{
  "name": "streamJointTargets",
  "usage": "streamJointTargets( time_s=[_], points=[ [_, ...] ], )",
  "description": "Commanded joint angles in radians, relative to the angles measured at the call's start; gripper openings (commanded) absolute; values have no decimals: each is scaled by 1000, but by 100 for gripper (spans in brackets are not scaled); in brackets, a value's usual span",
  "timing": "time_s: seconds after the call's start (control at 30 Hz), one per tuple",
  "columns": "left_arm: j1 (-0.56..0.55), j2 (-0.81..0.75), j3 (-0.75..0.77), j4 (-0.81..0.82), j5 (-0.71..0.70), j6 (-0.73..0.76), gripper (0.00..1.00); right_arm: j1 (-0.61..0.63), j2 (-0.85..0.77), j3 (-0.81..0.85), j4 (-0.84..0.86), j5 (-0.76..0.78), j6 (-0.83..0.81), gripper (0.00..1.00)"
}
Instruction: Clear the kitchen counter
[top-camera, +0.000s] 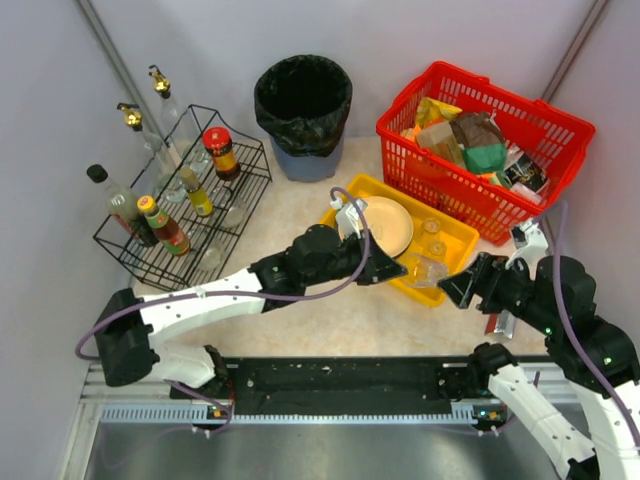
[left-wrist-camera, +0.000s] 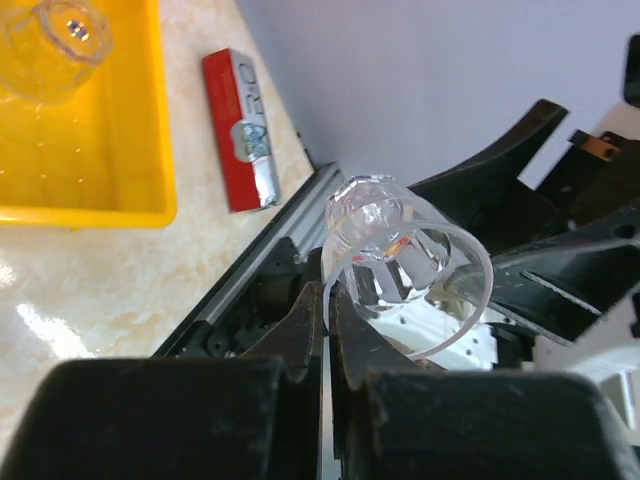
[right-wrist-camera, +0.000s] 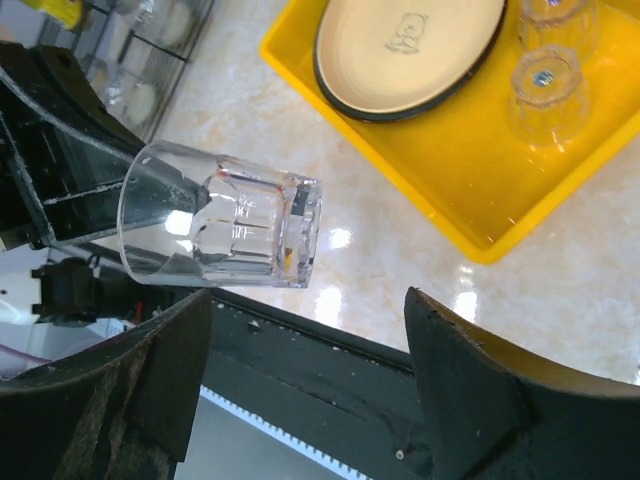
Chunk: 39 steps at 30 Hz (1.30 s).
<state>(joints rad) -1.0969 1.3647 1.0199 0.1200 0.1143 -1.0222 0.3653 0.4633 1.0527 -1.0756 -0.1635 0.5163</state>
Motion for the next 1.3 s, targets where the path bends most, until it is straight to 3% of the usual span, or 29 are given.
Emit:
streamJointTargets(
  time_s=[0.0,0.33,0.87,1.03,1.27],
  points=[
    [58,-107,-84,231,226,-77,0,-3,34,102,105,-68,17,76],
    [81,-191,-90,385,343,-164,0,-5,70,144,290,-258,142,80],
    [100,-211,-40,434,347,-162,0,-5,29,10,571,-539,442,78],
    [111,-213,-47,455,349,-177,0,-5,17,13,592,-580,468,71],
    [112,-207,-64,501,370,-207,0,-5,3,7,600,-544,475,48]
  ],
)
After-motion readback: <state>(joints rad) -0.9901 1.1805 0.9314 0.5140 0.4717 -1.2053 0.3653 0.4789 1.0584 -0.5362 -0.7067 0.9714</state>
